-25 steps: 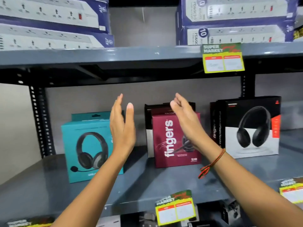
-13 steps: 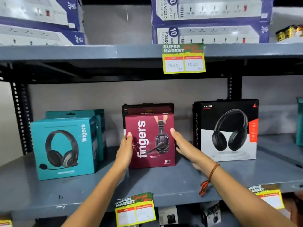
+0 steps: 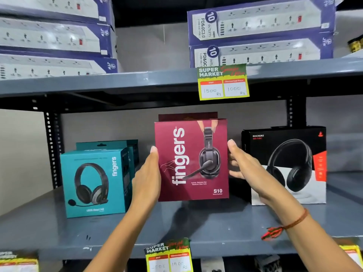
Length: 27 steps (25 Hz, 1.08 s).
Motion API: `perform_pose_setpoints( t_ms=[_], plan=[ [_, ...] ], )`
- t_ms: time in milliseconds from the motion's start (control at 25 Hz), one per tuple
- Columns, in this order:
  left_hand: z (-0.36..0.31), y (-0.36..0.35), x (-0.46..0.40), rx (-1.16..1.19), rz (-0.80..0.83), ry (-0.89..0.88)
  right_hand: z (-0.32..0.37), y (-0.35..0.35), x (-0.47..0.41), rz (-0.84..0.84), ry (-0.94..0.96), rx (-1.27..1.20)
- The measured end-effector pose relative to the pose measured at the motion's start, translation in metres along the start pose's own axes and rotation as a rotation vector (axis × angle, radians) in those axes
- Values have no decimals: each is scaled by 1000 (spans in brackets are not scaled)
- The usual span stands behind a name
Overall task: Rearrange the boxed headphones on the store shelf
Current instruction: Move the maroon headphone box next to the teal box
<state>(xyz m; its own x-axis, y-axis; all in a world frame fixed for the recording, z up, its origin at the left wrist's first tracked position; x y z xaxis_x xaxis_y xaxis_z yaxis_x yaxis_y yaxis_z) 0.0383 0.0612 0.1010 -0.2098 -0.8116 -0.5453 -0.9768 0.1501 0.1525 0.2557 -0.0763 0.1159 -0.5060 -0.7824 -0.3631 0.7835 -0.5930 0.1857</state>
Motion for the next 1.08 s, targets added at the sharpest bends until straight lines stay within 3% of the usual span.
perform_pose_setpoints(
  t_ms=[200,360,600,760,880,1000,1080],
  plan=[
    [18,32,8,-42,-28,12,-2,-36,4,56,-13,10],
    [51,85,19,49,-155,64,-15,-99,3,151,-24,98],
    [98,153,25,-14,-355,146,-30,-190,2,259,-42,82],
    [121,160,24,76,-304,185,-41,-214,0,251,-39,88],
    [109,157,23,44,-282,7,-38,-210,6,210,-77,34],
    [51,152,26,-20,-350,-415,-24,-181,11,61,-38,11],
    [12,123,28,-9,-282,-621,-7,-147,17,-63,10,25]
  ],
)
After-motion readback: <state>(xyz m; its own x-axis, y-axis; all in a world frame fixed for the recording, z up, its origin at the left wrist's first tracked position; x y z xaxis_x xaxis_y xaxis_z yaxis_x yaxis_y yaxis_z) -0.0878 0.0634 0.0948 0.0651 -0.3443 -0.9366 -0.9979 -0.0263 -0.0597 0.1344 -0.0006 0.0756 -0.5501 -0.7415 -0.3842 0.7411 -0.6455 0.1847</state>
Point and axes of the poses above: each hand's wrist, its own x-axis away from the middle knuckle, its own y-axis out of the back of the hand, z = x × y, the point moved 9 cm from there along -x, towards the middle knuckle, and after that the axes turned 8 degrees about -y, right-handed, at the moved point
